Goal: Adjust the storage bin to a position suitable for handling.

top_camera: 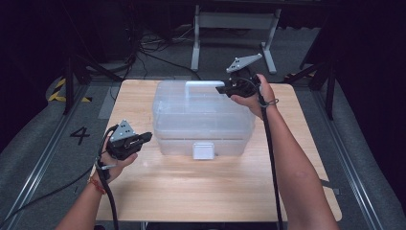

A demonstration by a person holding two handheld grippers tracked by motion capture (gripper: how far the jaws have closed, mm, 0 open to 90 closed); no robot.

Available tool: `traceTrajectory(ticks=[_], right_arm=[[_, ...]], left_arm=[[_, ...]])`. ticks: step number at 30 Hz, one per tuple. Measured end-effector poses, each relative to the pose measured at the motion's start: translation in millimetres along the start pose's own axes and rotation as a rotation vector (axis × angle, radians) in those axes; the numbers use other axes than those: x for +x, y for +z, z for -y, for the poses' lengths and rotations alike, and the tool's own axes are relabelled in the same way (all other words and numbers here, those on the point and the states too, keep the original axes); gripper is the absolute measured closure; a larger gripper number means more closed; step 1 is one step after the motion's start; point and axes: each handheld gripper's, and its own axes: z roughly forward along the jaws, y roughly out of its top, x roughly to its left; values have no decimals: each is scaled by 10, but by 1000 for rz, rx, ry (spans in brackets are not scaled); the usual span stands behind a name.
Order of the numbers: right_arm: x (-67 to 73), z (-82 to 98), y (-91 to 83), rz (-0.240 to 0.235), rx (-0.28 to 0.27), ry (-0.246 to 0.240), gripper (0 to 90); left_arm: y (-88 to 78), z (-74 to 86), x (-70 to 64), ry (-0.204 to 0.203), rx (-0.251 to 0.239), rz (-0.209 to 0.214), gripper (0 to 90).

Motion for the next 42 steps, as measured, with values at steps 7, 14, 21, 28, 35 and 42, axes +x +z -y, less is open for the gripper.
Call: traceTrajectory(ticks=[7, 14, 21, 28, 35, 42], right_arm=[[-3, -3, 4, 2, -2, 3, 709], [2, 18, 6, -2, -8, 8, 710], [66, 46, -7, 26, -6, 6, 708], [147, 127, -140, 71, -44, 15, 674], [165, 288, -497, 92, -106, 18, 646], [178, 581, -778, 107, -156, 30, 620]], left_arm=[[68, -48, -41, 4, -25, 5, 900], [122, -87, -56, 10, -29, -4, 900], [143, -58, -73, 3, -35, -13, 900], [150, -54, -92, 17, -39, -25, 900], [151, -57, -100, 20, -37, -29, 900], [150, -58, -111, 23, -34, -28, 900]])
